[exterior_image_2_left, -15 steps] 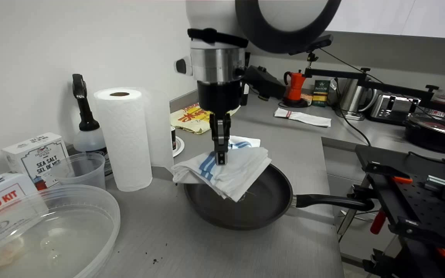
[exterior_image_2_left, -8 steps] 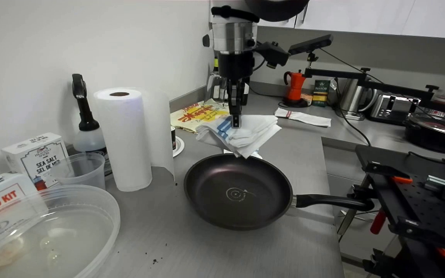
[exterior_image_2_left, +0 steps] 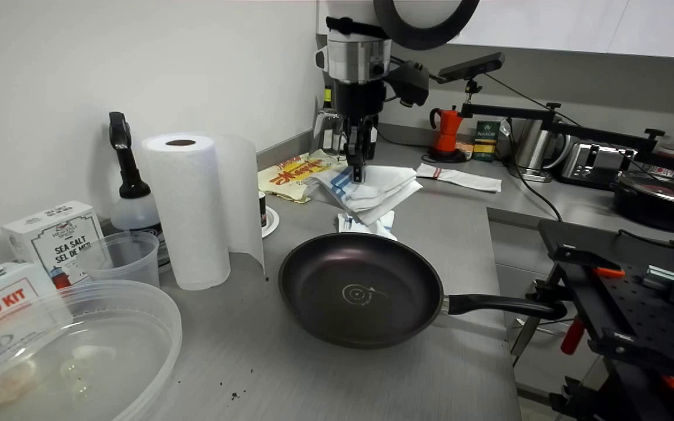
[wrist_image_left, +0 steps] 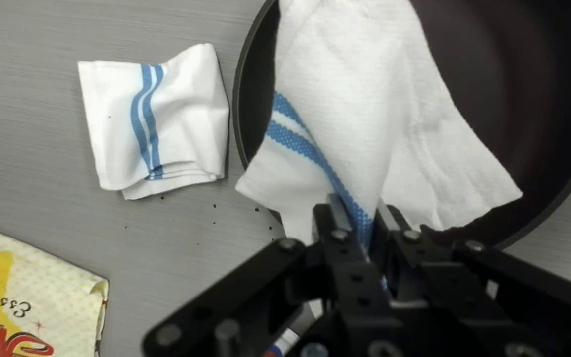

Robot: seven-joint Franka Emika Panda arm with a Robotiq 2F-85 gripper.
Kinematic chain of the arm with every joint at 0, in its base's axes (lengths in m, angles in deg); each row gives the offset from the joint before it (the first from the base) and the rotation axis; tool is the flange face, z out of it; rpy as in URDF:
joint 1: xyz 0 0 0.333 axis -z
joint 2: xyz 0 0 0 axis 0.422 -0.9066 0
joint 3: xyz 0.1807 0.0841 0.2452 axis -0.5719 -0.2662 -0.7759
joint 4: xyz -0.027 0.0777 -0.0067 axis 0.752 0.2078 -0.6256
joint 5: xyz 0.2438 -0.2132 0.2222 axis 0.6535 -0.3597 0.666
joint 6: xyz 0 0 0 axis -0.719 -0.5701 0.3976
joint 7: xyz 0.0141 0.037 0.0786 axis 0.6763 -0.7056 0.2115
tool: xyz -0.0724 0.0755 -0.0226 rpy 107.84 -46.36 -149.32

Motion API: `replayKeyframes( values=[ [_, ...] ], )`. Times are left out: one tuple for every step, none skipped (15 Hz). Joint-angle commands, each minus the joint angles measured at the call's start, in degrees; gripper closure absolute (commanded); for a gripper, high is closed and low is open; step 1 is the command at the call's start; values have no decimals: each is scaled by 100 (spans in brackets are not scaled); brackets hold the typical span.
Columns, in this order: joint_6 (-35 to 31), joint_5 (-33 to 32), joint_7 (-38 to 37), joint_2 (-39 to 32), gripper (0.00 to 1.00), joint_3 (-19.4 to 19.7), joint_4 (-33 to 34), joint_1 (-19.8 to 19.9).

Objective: Use the cloth to wipe the pan

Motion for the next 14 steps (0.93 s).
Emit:
replayKeyframes(
  values=[
    [-525,-623,-868,-433,97,267,173,-373],
    [-628,-793,-1076,-531,97,356,205,-477],
    [-724,-991,-1292,-650,97,471,244,-604],
    [-798,-1180,-1485,-760,97,596,288,-725],
    [-863,-1412,-1682,-886,97,754,354,-868],
    [-866,-1537,-1806,-999,97,857,425,-959],
    [-847,-1627,-1911,-1099,97,947,494,-1029],
    [-818,-1668,-1971,-1177,97,1003,552,-1073],
    [-768,-1645,-1980,-1247,97,1027,604,-1077],
    [-763,-1639,-2001,-1309,97,1059,646,-1092],
    [-759,-1642,-1995,-1366,97,1100,676,-1104],
    [-744,-1612,-1965,-1404,97,1118,696,-1098],
    [-747,-1630,-1972,-1439,97,1173,702,-1110],
    [-729,-1637,-1980,-1476,97,1223,714,-1113]
  ],
)
